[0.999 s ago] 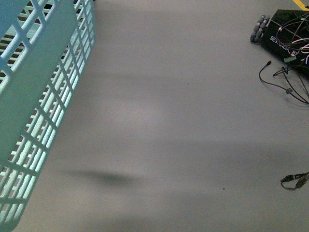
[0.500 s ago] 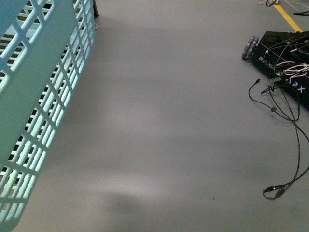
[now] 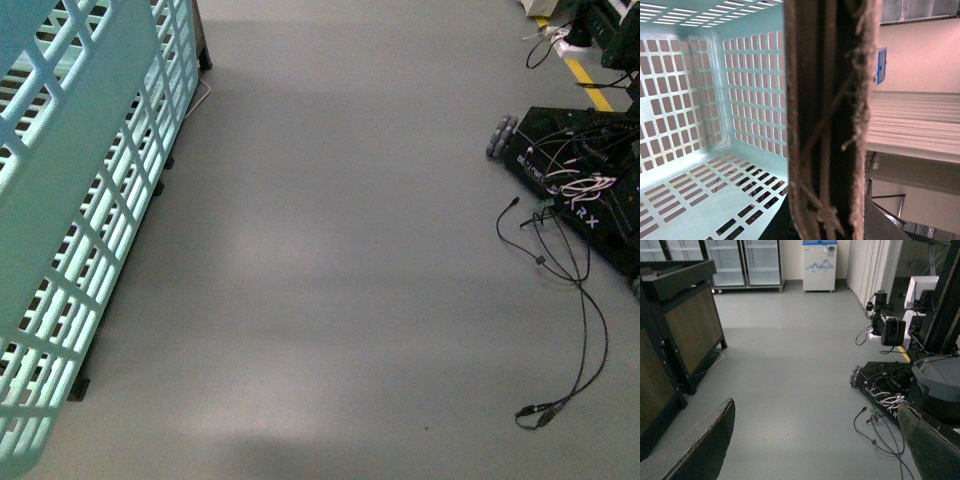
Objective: Pick lemon and mango into basket
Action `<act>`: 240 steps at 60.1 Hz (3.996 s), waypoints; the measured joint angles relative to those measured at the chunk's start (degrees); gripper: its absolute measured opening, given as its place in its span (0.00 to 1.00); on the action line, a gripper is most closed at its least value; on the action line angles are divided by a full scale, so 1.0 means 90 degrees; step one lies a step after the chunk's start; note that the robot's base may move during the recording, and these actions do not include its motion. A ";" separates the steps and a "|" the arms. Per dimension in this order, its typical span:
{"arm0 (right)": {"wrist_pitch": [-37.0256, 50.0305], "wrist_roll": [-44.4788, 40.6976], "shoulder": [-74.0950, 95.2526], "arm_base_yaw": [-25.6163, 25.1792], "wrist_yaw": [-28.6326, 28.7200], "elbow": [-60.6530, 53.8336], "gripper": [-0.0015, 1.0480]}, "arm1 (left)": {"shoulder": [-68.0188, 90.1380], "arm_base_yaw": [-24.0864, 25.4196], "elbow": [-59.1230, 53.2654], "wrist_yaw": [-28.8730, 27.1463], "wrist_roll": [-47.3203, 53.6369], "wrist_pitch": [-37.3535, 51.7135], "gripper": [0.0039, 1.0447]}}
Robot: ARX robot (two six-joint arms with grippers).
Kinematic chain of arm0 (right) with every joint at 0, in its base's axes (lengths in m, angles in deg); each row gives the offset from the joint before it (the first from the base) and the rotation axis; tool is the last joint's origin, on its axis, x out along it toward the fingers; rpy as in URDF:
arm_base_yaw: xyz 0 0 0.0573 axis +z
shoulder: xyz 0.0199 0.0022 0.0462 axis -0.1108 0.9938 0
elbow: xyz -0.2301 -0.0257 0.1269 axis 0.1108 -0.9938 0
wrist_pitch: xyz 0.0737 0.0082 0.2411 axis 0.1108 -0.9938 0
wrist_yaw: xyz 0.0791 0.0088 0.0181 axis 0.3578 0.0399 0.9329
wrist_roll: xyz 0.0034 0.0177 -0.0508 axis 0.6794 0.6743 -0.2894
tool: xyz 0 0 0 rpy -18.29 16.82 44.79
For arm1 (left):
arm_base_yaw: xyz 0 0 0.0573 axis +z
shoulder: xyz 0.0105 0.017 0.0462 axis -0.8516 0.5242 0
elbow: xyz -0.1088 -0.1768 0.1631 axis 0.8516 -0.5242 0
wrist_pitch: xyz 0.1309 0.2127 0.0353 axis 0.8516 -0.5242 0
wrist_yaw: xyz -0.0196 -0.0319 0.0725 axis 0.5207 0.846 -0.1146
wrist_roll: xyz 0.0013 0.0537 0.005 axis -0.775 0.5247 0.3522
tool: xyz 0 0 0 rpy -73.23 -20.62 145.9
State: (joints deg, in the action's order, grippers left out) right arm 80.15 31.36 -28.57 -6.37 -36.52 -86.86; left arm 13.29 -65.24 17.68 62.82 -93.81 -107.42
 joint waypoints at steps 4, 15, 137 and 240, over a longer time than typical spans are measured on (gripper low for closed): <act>0.0000 0.0002 0.0000 0.0000 0.0000 0.0000 0.92 | 0.0000 -0.0002 0.0000 0.0000 0.0000 0.0000 0.05; 0.0000 0.0000 0.0000 0.0000 -0.0005 0.0000 0.92 | 0.0000 -0.0002 0.0000 0.0000 0.0000 0.0000 0.05; 0.0002 0.0000 0.0000 0.0000 -0.0002 0.0000 0.92 | 0.0000 -0.0002 0.0002 0.0000 0.0000 0.0000 0.05; 0.0005 0.0002 0.0000 0.0000 -0.0002 0.0000 0.92 | 0.0000 -0.0029 0.0000 0.0010 0.0005 -0.0015 0.05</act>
State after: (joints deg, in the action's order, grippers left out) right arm 80.19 31.38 -28.57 -6.37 -36.54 -86.86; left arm 13.29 -65.50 17.68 62.91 -93.76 -107.55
